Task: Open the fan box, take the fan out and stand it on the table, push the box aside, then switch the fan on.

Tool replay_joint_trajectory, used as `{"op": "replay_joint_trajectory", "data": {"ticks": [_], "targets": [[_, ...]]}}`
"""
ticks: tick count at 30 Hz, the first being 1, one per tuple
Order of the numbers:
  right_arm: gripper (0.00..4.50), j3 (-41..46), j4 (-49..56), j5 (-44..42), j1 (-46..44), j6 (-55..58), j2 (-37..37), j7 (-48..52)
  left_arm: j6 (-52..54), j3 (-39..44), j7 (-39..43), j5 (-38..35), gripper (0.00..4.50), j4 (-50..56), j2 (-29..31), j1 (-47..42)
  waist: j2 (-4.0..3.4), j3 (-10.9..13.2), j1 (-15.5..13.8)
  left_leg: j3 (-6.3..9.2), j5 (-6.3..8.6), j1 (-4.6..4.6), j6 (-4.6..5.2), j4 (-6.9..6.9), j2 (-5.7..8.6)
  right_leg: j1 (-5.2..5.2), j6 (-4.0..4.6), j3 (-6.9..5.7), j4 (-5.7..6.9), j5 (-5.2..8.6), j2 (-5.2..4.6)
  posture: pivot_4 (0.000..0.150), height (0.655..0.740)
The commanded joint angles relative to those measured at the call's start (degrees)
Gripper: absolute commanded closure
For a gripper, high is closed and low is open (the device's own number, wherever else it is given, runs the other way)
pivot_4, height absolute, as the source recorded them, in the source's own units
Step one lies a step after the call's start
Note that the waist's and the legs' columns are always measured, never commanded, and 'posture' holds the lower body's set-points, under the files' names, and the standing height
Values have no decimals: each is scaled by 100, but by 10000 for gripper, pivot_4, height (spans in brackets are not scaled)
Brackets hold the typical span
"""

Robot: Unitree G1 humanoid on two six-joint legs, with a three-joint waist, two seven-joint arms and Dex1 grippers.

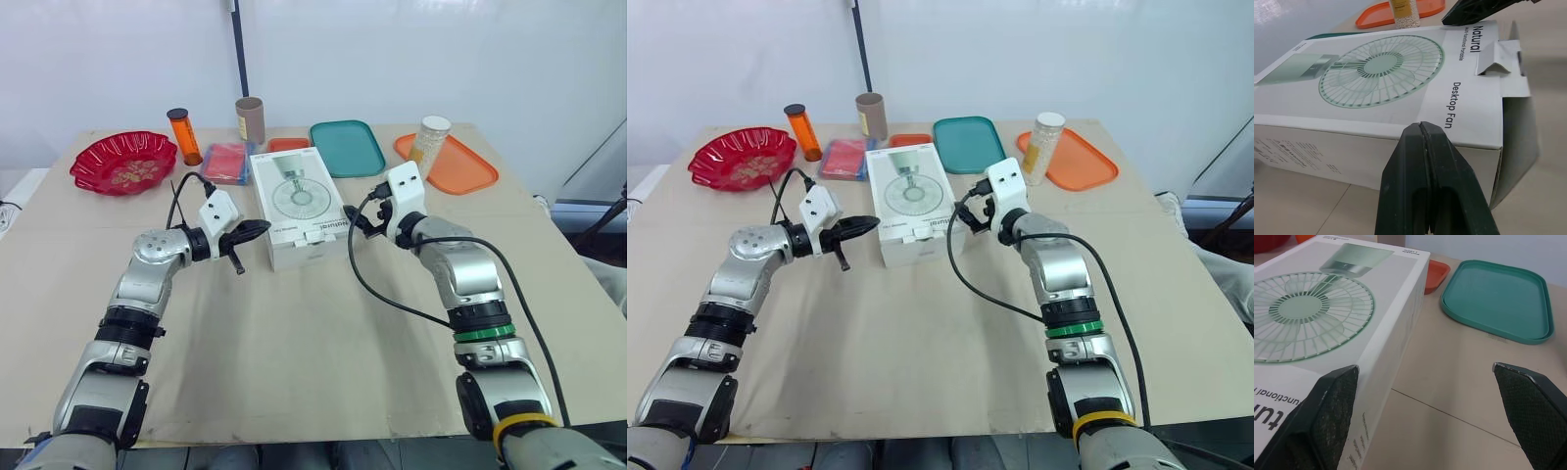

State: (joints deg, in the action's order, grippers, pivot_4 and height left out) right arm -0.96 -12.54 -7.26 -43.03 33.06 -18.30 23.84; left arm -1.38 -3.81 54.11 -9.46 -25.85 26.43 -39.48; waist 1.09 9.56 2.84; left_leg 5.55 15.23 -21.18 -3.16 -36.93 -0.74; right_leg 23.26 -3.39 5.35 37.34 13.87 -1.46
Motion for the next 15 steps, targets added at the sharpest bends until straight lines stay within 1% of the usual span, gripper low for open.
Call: {"op": "replay_joint_trajectory", "data": {"ticks": [1,5,11,15], "targets": [[0,18,145,-99,101,224,75,18,-57,90,-44,31,44803,13,61,-85,0,0,3,0,0,0,0,0,0,0,0,0,0,0,0,1500,7400],[0,155,17,-27,33,192,-52,-97,-89,58,-41,56,44803,-44,14,-105,0,0,2,0,0,0,0,0,0,0,0,0,0,0,0,1500,7400],[0,618,-31,-141,-39,295,-325,-282,-184,22,-12,95,44803,-188,-61,-155,-1,1,-14,2,0,-4,0,0,2,0,0,-1,-2,0,-1,1500,7400],[0,752,-68,-133,63,344,-414,-405,-222,6,-1,105,44803,-234,-77,-166,-4,3,-4,0,0,-7,0,4,1,7,0,0,-2,0,0,1500,7400]]}}
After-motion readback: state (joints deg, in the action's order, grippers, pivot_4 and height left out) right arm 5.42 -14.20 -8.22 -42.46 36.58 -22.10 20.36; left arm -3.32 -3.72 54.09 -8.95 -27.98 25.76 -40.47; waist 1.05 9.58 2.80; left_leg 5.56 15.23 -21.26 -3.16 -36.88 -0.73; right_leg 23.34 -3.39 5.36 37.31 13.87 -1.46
